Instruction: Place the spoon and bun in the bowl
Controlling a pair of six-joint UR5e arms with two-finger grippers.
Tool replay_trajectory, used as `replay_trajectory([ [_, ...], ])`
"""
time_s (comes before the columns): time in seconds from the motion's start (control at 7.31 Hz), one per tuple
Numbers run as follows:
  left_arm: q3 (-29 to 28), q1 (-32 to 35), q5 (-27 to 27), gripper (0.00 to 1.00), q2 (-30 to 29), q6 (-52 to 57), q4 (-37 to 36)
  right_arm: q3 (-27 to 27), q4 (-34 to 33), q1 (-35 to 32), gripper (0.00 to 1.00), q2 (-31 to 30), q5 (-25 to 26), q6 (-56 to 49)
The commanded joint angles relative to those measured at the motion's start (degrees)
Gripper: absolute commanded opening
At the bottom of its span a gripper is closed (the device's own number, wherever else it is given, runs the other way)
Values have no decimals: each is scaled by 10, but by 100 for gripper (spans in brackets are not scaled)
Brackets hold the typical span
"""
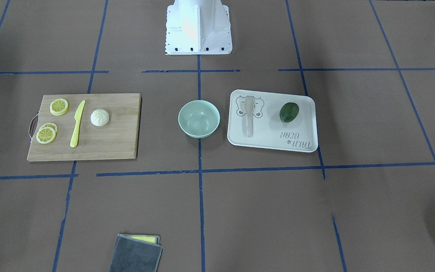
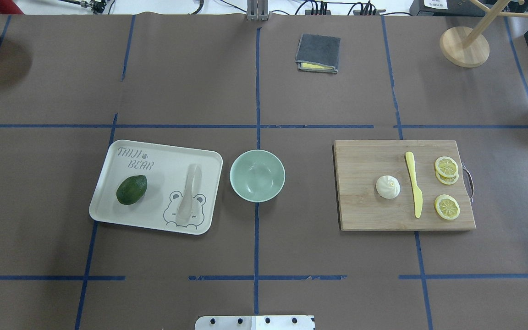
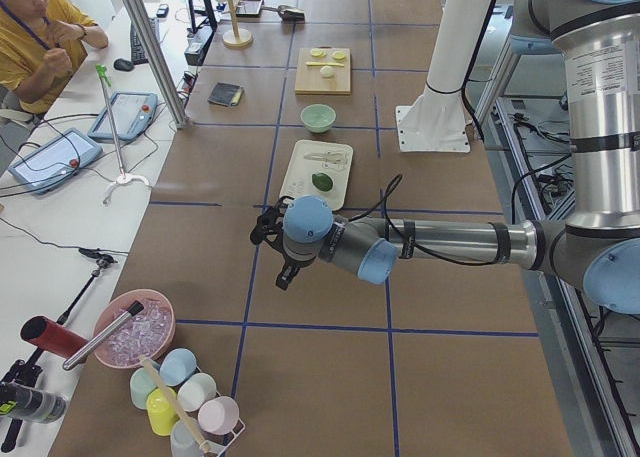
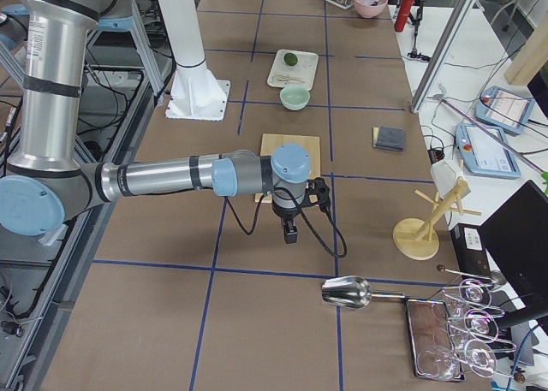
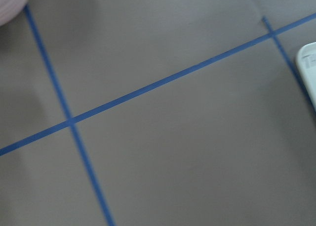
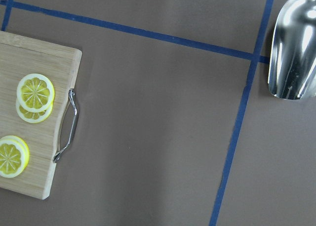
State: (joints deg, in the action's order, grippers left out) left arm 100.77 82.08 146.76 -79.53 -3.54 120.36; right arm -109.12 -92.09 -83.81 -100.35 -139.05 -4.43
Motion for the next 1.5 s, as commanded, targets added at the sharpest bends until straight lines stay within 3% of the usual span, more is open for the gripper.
replay_trajectory([
  [0.0,9,-116,-12,100,-4,-243,160,-4,0,6,100,-1,-17,-1],
  [0.14,49,-173,-83,100,-8,-322,166,-4,0,9,100,0,-16,0],
  [0.27,69,-221,-111,100,-18,-398,165,-4,0,9,100,0,-16,0],
  [0.55,69,-301,-147,100,-71,-500,164,-4,0,12,100,0,-17,0],
  [0.82,70,-382,-254,100,-103,-524,147,-4,-1,13,100,-1,-17,0],
  [0.96,71,-408,-293,100,-153,-532,81,-4,-2,13,100,-1,-17,0],
  [1.09,72,-421,-304,100,-231,-535,-40,-3,-2,13,100,-1,-17,0],
  [1.23,68,-455,-367,100,-300,-535,-144,-3,-2,13,100,-1,-17,0],
  [1.37,52,-492,-411,100,-349,-536,-195,-1,-2,13,100,-1,-17,0],
])
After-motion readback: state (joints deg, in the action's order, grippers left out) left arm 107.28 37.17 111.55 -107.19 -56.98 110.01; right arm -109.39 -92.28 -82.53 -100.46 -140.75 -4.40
